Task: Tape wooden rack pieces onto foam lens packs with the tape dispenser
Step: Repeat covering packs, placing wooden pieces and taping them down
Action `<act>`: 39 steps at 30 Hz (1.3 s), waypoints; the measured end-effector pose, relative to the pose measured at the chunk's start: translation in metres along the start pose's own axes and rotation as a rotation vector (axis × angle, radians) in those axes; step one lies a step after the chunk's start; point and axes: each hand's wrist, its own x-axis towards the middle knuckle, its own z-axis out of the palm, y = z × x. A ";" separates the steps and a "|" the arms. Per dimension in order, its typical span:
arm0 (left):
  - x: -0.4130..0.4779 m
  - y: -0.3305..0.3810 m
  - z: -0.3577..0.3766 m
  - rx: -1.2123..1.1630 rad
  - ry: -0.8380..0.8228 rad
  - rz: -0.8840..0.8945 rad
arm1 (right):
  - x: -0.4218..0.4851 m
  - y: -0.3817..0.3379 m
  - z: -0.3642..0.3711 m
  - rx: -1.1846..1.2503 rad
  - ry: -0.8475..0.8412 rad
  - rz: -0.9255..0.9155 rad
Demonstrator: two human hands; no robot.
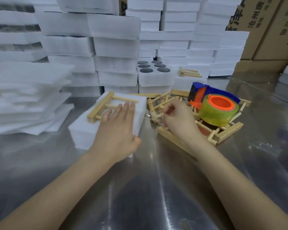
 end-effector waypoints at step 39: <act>-0.011 -0.096 0.002 -1.062 0.042 -0.719 | -0.013 -0.045 0.048 0.552 -0.358 0.565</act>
